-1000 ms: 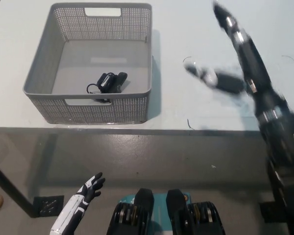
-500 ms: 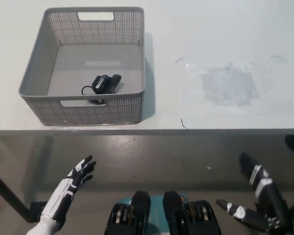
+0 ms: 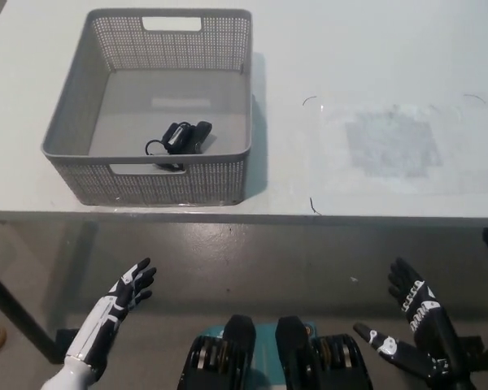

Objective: Use the right hand to pick up a webcam and put it into a container on the left side

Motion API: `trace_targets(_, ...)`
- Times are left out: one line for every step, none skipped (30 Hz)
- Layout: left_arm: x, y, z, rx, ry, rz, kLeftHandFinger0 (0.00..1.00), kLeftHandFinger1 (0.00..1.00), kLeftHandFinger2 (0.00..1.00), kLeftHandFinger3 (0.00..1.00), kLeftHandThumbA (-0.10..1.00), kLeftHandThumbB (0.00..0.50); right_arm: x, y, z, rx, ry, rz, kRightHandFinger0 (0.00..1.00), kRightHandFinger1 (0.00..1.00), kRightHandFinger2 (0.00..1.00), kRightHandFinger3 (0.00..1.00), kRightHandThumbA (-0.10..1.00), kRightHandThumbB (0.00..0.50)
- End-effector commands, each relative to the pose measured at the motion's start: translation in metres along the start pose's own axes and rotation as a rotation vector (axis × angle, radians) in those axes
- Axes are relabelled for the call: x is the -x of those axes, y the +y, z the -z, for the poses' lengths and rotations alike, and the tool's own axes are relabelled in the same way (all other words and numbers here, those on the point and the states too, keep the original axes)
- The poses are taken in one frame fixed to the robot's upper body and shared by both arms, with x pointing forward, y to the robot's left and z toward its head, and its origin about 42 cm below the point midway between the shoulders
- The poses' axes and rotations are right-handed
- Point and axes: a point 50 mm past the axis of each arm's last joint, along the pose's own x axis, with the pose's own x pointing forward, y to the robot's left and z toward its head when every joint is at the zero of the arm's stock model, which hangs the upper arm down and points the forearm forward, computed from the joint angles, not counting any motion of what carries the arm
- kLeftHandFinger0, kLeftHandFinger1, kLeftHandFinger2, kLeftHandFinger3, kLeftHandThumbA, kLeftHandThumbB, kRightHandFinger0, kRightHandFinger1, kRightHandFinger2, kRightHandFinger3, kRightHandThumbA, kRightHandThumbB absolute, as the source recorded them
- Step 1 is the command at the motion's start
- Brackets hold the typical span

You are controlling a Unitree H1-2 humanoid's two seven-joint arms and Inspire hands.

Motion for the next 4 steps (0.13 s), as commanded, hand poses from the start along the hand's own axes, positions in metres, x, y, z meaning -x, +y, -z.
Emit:
trace_targets(-0.0063, 0.0065, -0.0067, -0.011, -0.028, -0.001, 1.0, 1.0, 1.0, 1.0, 1.0, 0.115, -0.0092, -0.0039, -0.0092, 0.018, -0.083, -0.023, 1.0, 1.0, 1.0, 1.0, 1.0, 0.083)
trace_targets(-0.0071, 0.0064, -0.0061, -0.012, -0.027, 0.002, 1.0, 1.0, 1.0, 1.0, 1.0, 0.113, -0.01, -0.0041, -0.0091, 0.018, -0.083, -0.022, 1.0, 1.0, 1.0, 1.0, 1.0, 0.075)
trace_targets(-0.0075, 0.0063, -0.0057, -0.017, -0.027, 0.004, 1.0, 1.0, 1.0, 1.0, 1.0, 0.121, -0.0107, -0.0042, -0.0089, 0.016, -0.084, -0.022, 1.0, 1.0, 1.0, 1.0, 1.0, 0.068)
trace_targets(-0.0075, 0.0063, -0.0057, -0.017, -0.027, 0.004, 1.0, 1.0, 1.0, 1.0, 1.0, 0.121, -0.0107, -0.0042, -0.0089, 0.016, -0.084, -0.022, 1.0, 1.0, 1.0, 1.0, 1.0, 0.068)
